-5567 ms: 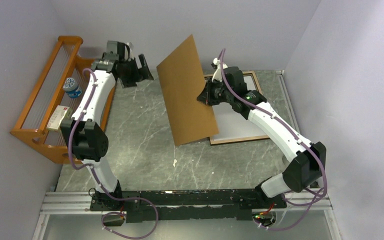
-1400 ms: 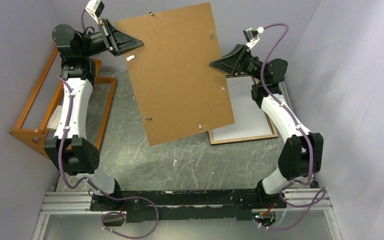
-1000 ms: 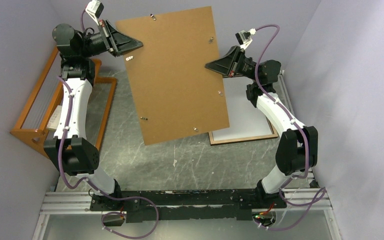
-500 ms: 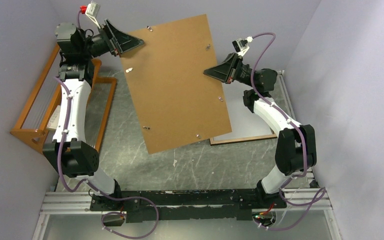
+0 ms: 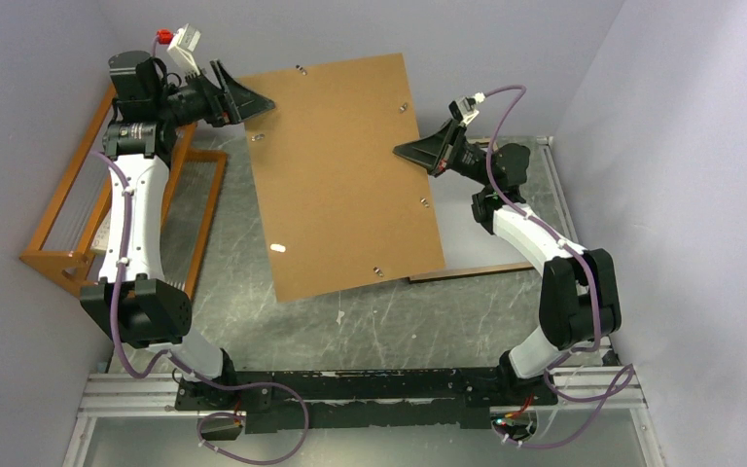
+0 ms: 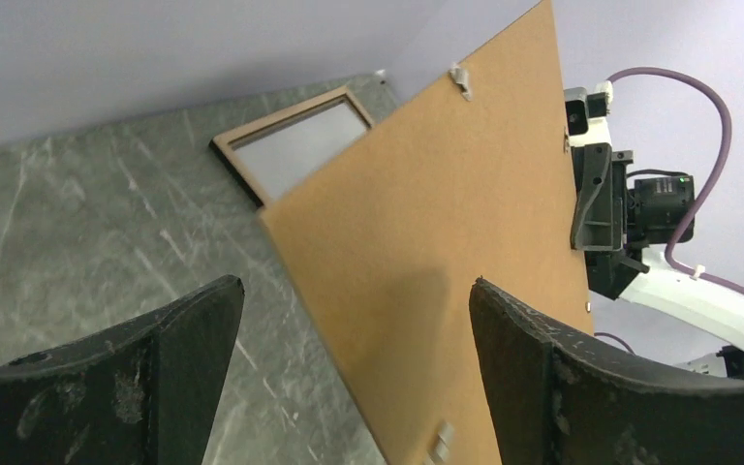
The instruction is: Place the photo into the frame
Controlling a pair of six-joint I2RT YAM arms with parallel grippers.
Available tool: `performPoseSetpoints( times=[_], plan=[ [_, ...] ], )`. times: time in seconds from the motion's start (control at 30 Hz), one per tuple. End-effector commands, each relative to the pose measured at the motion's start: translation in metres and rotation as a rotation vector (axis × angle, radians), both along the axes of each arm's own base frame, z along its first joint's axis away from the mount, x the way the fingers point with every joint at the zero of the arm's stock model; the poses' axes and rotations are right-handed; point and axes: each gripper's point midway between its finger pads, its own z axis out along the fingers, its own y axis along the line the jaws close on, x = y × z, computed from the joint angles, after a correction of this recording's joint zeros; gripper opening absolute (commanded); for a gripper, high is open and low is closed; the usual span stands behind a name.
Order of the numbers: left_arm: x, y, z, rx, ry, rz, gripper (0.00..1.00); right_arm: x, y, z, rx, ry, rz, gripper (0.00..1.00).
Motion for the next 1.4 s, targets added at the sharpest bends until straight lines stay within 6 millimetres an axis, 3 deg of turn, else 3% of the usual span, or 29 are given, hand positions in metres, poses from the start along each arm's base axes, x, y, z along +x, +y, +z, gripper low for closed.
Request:
performPoseSetpoints(
  times=[0.0,0.17,0.27,0.33,0.53,0.63,0.8,1.0,1.17,1.37],
  plan=[
    [-0.007,0.014,-0.015,0.049,0.071,0.051,0.91,-0.008,-0.010,0.026,0.063,-0.024,-0.076,0.00],
    [-0.003,0.043,-0.035,0.097,0.121,0.161,0.92,-0.005,-0.011,0.018,0.023,-0.016,-0.112,0.00],
    [0.004,0.063,-0.034,0.100,0.129,0.240,0.93,-0.002,-0.011,0.013,0.010,-0.018,-0.123,0.00],
    [0.007,0.066,-0.027,0.095,0.110,0.246,0.92,-0.004,-0.009,0.011,0.008,-0.026,-0.109,0.00],
    [0.015,0.057,0.004,0.053,-0.038,0.184,0.93,-0.013,0.007,-0.010,-0.067,-0.044,-0.051,0.00],
    [0.021,0.056,0.009,0.055,-0.083,0.168,0.93,-0.021,0.018,-0.017,-0.090,-0.042,-0.013,0.00],
    [0.033,0.052,-0.008,0.099,-0.084,0.126,0.94,-0.032,0.034,-0.021,-0.099,-0.056,0.047,0.00],
    [0.021,0.024,-0.044,0.187,-0.073,-0.044,0.93,-0.037,0.050,-0.025,-0.101,-0.052,0.089,0.00],
    [0.007,0.015,-0.048,0.181,-0.102,-0.112,0.92,-0.035,0.054,-0.027,-0.098,-0.034,0.090,0.00],
    [0.004,0.018,-0.061,0.219,-0.091,-0.093,0.89,-0.033,0.055,-0.025,-0.091,-0.026,0.074,0.00]
  ],
)
